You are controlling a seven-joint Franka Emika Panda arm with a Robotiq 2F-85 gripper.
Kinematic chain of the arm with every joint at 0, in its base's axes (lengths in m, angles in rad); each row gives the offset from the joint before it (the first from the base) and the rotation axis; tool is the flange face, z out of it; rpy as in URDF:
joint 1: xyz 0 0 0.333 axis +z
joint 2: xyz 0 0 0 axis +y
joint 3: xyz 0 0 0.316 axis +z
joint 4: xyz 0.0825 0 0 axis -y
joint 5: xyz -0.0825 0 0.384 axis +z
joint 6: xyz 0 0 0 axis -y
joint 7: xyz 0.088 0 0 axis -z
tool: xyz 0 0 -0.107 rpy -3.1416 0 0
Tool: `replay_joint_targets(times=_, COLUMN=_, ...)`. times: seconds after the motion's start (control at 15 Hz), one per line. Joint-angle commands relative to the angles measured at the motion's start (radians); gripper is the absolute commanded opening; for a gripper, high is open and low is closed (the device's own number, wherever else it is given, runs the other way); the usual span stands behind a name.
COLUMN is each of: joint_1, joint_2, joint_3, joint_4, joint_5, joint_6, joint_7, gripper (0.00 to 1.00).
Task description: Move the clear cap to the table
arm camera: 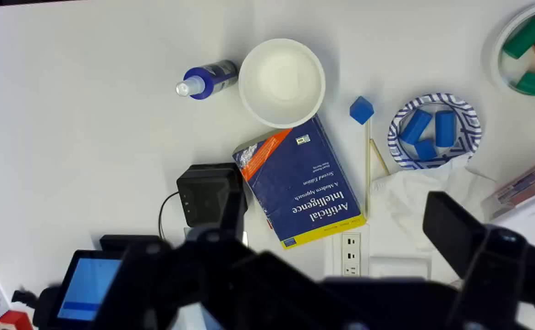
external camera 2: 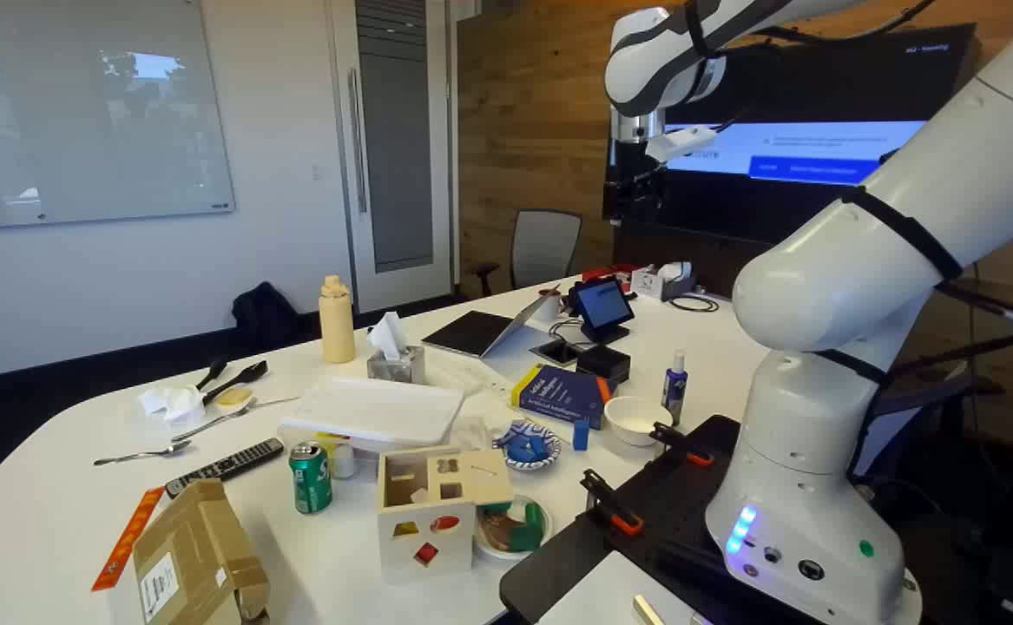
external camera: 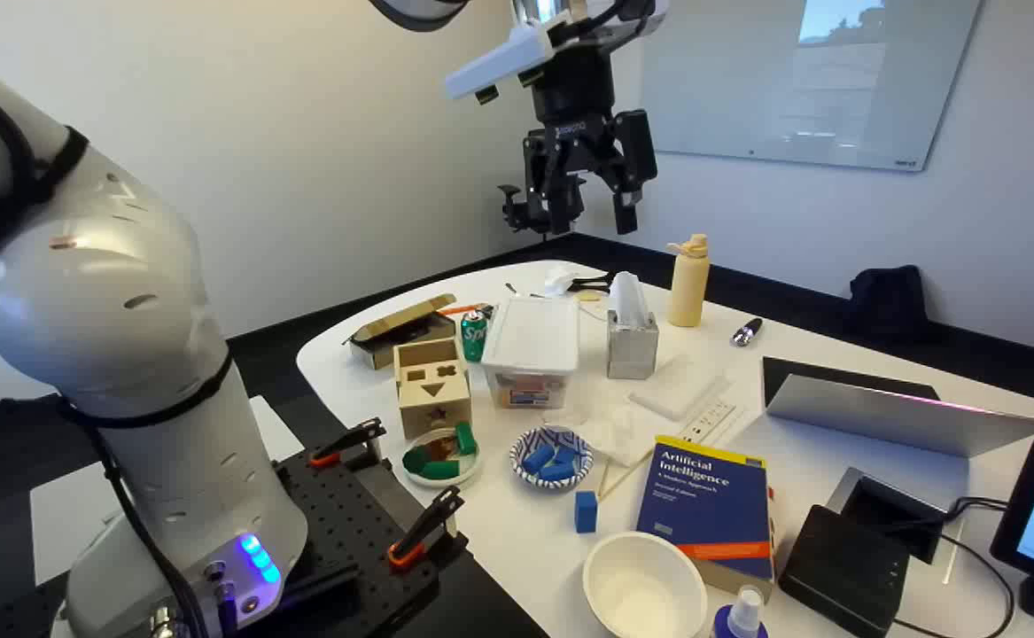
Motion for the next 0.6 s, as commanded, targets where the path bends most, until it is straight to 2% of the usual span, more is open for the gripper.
replay_joint_targets(times=0.0, joint_1=0.006, joint_2=0.000, joint_3=-0.005, joint_4=0.002, joint_5=-0.002, joint_6=-0.003, joint_7=0.002, gripper=1.00)
replay_joint_targets(times=0.27, joint_1=-0.025, joint_2=0.080, joint_3=-0.110, joint_4=0.029, joint_5=0.016, joint_6=0.051, joint_7=-0.050, gripper=1.00)
replay_joint_targets(times=0.53, joint_1=-0.063, joint_2=0.287, joint_3=-0.261, joint_4=0.119, joint_5=0.062, joint_6=0.185, joint_7=-0.118, gripper=1.00)
